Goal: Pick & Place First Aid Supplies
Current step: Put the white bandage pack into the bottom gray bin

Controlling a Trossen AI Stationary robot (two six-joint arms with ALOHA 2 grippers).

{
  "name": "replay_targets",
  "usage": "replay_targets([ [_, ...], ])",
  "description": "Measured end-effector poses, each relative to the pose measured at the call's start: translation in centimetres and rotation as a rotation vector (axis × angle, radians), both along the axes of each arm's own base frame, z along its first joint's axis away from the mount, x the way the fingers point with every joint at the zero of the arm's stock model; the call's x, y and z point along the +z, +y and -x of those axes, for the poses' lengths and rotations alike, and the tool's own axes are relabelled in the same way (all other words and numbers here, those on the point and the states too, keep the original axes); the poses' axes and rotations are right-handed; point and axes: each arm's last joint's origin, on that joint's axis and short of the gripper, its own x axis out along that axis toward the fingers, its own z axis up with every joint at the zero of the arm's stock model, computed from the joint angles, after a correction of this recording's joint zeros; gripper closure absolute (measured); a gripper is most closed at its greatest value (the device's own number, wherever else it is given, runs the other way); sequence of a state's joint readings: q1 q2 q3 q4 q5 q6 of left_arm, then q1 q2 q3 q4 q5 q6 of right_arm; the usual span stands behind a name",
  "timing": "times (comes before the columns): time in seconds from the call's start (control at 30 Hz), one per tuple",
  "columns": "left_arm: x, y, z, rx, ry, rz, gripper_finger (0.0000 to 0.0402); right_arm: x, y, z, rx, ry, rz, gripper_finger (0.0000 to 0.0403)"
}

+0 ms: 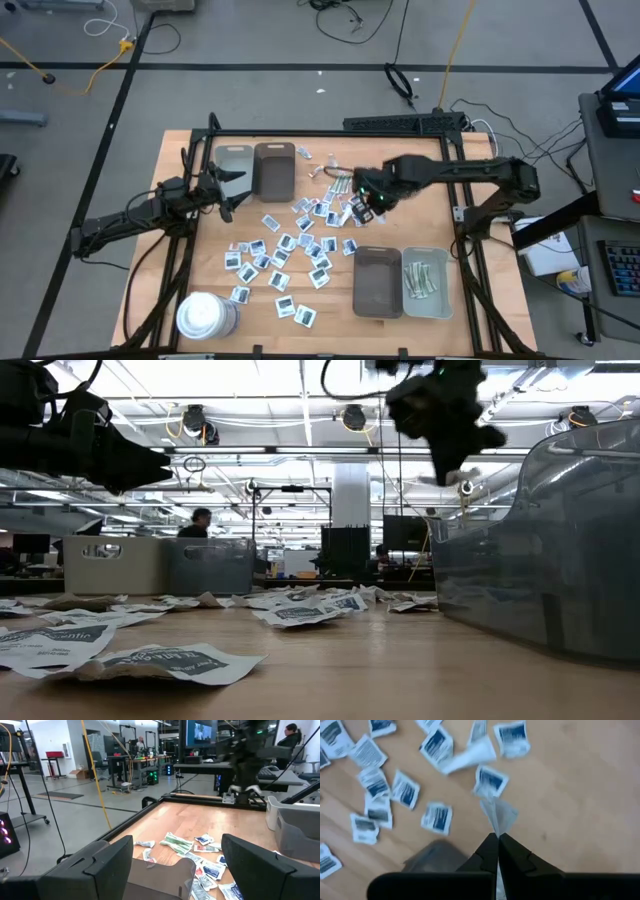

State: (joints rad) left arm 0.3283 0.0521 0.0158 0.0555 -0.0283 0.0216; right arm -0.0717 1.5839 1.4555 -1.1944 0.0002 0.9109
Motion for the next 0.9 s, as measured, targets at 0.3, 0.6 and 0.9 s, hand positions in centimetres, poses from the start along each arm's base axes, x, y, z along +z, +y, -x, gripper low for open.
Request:
replay_targets([
  [0.3, 0.0, 0.0, 0.0, 0.000, 0.000, 0.000, 0.0096, 0.5, 7.5, 2.4, -0.117, 0.119, 0.018, 0.0403],
  [0.6, 0.0, 0.0, 0.0, 0.000, 0.000, 0.000, 0.0096, 0.5, 13.4, 5.5, -0.244, 0.211, 0.016, 0.0403],
  [0.9, 0.0, 0.0, 0.0, 0.000, 0.000, 0.000, 0.0096, 0.5, 17.0, 7.5, -0.356, 0.219, -0.002, 0.0403],
])
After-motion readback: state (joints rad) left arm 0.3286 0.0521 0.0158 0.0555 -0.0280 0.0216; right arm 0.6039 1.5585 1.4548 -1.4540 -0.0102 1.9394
